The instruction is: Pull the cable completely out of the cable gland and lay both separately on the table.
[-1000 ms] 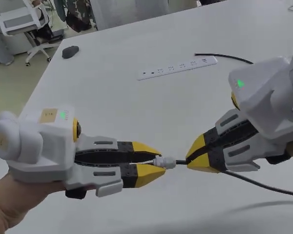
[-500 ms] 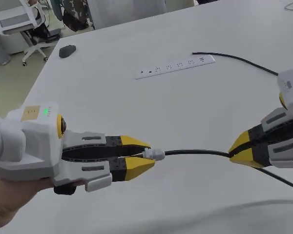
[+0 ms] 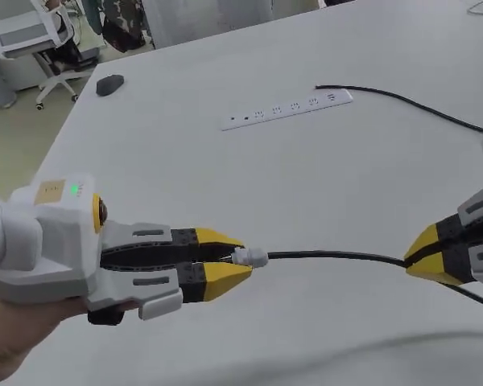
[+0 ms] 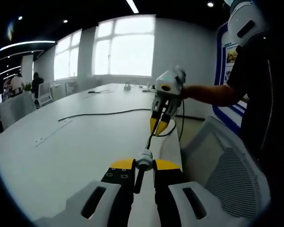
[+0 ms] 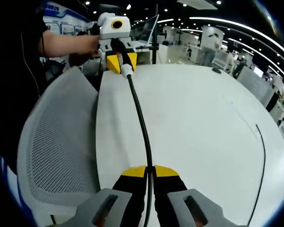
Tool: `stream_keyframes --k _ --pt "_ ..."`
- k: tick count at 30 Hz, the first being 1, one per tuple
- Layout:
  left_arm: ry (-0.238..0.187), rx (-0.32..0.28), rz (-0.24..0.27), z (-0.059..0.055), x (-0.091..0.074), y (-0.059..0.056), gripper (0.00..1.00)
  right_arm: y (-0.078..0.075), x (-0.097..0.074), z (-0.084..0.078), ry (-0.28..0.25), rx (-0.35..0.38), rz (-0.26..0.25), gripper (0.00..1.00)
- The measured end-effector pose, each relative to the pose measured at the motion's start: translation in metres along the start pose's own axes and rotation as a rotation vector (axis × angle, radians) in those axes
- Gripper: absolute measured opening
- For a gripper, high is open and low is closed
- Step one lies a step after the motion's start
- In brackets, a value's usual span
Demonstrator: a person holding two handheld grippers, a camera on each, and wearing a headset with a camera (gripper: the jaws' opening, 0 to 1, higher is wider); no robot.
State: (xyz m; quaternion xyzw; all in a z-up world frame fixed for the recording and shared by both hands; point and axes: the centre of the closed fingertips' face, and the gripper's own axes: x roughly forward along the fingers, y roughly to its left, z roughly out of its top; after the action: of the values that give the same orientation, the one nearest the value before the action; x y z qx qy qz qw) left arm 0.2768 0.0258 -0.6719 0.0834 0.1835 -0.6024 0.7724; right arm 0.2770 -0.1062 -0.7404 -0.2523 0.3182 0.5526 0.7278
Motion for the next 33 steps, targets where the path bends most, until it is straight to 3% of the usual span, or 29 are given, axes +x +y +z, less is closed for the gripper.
stream_keyframes --k 3,4,7,10,13,16,25,33 --pt "-0.001 -0.005 0.007 -0.001 0.0 0.001 0.15 -0.002 0.001 0.006 0.002 0.004 0.001 0.06" --pt "0.001 -0.003 0.008 -0.001 -0.001 0.001 0.15 0.003 0.001 0.01 -0.007 0.022 0.034 0.08" --pt "0.01 0.002 0.008 -0.004 -0.001 0.001 0.15 0.001 0.003 0.026 -0.046 0.021 0.038 0.14" --pt "0.005 -0.001 0.008 -0.003 -0.001 0.0 0.15 0.011 0.009 0.057 -0.139 0.007 0.082 0.16" --pt "0.006 0.003 0.006 -0.003 0.0 0.0 0.15 0.021 0.017 0.085 -0.199 -0.034 0.113 0.17" --pt "0.006 0.005 0.003 -0.002 0.001 0.0 0.15 0.027 0.027 0.102 -0.211 -0.059 0.135 0.15" --pt "0.017 0.021 -0.007 -0.003 0.0 0.0 0.15 0.037 0.045 0.125 -0.204 -0.132 0.186 0.06" --pt "0.02 0.034 -0.01 -0.007 -0.005 -0.002 0.15 0.045 0.05 0.129 -0.171 -0.171 0.203 0.0"
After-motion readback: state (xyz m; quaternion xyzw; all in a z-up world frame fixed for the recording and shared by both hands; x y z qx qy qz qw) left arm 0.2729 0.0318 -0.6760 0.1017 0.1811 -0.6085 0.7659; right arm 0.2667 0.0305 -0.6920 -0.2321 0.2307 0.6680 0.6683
